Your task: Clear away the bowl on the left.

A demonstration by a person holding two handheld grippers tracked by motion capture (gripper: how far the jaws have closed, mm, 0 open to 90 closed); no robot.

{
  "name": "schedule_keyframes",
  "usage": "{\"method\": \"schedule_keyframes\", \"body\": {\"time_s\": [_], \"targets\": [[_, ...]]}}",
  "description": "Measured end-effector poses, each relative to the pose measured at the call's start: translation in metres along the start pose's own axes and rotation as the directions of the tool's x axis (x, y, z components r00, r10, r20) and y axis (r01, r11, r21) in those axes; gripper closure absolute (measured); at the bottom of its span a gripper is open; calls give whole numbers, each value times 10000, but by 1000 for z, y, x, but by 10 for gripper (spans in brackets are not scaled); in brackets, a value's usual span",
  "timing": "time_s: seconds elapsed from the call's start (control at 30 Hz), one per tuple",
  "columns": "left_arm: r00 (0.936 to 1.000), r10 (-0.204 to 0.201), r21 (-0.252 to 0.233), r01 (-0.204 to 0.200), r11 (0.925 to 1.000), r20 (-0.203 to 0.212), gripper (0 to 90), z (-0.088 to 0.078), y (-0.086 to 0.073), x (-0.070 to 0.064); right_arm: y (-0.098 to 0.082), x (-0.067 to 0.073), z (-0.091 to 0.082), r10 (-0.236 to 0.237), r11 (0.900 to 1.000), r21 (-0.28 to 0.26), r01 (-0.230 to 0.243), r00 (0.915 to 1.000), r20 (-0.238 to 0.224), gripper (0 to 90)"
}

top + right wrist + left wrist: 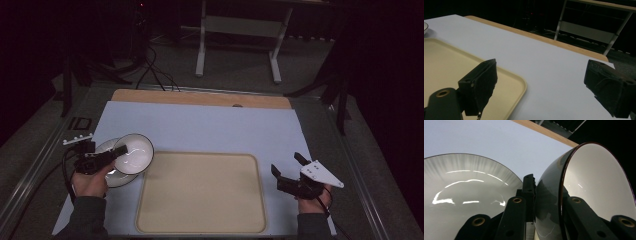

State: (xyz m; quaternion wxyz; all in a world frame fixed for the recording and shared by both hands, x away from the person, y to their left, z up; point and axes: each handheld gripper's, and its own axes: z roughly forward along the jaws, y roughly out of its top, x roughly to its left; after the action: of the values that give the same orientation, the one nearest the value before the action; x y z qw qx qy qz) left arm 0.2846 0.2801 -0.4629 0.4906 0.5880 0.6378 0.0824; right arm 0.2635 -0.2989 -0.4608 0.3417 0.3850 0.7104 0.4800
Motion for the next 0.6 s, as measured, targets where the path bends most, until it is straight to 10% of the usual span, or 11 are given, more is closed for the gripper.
{"method": "schedule_keyframes", "body": {"time_s": [0.6], "targets": [[9986, 380, 250, -389, 9989, 355, 787, 10, -3, -18, 0, 0, 0, 6, 10000, -20, -5, 10000, 11, 110]]}}
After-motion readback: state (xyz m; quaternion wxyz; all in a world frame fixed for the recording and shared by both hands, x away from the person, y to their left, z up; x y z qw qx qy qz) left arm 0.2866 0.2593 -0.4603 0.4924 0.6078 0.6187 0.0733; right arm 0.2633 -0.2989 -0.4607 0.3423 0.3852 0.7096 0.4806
